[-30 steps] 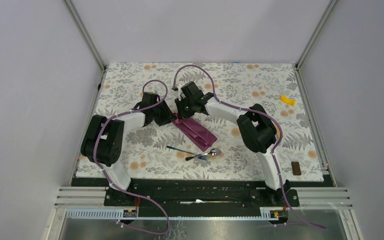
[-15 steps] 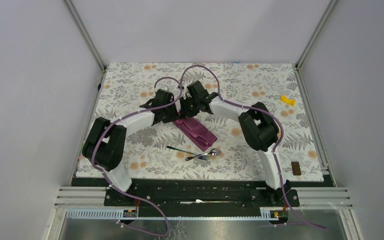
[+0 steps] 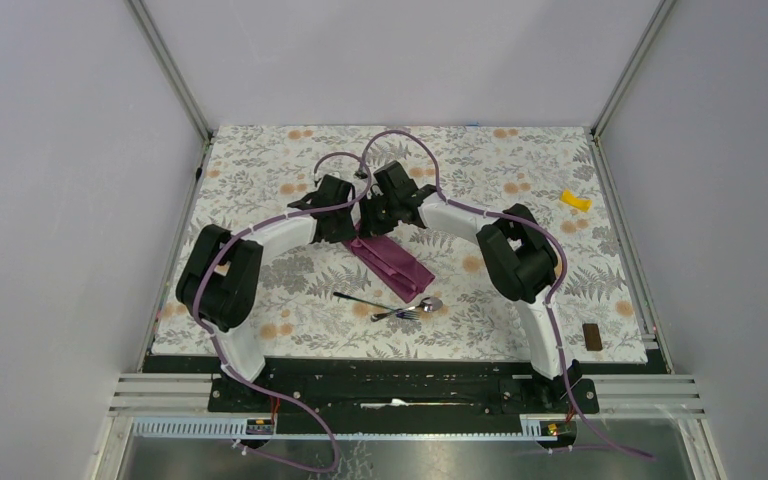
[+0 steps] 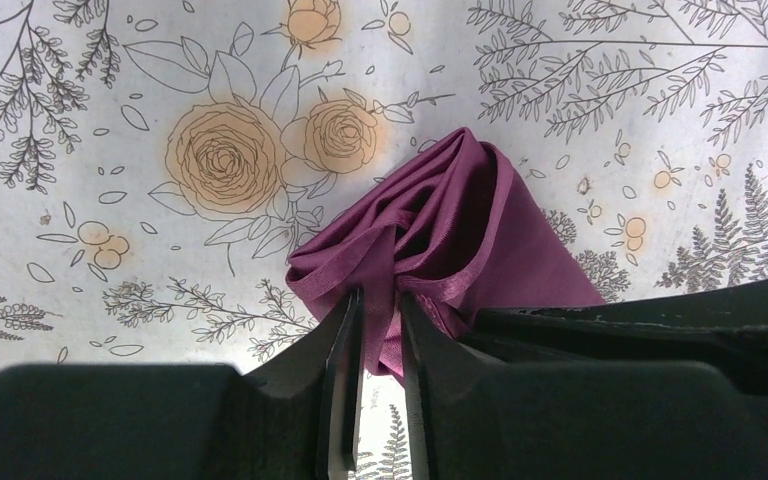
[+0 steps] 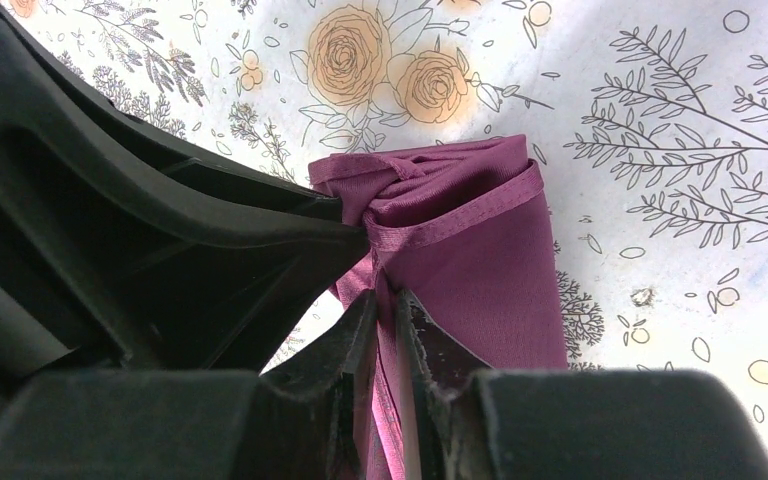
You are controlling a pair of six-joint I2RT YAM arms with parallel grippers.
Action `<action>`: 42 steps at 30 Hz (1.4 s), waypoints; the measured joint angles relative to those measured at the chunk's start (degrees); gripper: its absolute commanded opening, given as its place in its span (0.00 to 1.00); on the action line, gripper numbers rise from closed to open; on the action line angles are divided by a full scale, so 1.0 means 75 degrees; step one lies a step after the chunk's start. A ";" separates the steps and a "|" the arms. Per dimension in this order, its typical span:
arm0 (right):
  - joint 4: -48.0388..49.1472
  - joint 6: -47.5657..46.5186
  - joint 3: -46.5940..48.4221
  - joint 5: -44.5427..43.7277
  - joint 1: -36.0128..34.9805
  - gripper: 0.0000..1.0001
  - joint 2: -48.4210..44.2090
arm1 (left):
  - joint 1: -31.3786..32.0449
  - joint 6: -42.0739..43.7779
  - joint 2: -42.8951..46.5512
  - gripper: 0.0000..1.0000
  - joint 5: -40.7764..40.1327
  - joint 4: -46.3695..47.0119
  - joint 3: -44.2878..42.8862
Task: Fold the napkin into a case and place the utensils inside
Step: Stuff the top corner of the smaller-rectangle-folded napkin into the folded napkin.
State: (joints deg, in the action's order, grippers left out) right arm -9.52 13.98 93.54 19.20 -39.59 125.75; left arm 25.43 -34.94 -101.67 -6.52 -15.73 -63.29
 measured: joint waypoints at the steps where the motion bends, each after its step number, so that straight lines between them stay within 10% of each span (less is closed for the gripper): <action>1: 0.0000 0.0000 0.0000 0.0006 0.0000 0.19 0.0000 | 0.0006 0.0003 -0.0012 0.24 -0.0006 0.0000 0.0000; 15: 0.0003 0.0067 0.0000 0.0076 0.0000 0.00 0.0000 | 0.0032 0.0114 -0.0076 0.17 -0.0064 -0.0076 0.0000; 21: 0.0006 0.0087 0.0000 0.0198 0.0000 0.00 0.0032 | 0.0047 0.0157 -0.0076 0.00 -0.0134 -0.0067 0.0000; 42: -0.0044 0.0787 0.0446 0.1285 0.0393 0.15 0.0833 | 0.0052 0.0114 0.0446 0.00 -0.0038 0.0749 0.0764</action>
State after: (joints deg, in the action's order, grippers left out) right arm -9.85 19.88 96.88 28.84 -36.64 132.00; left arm 25.82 -34.09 -98.32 -6.81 -10.11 -57.56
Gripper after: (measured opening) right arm 0.127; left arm 0.008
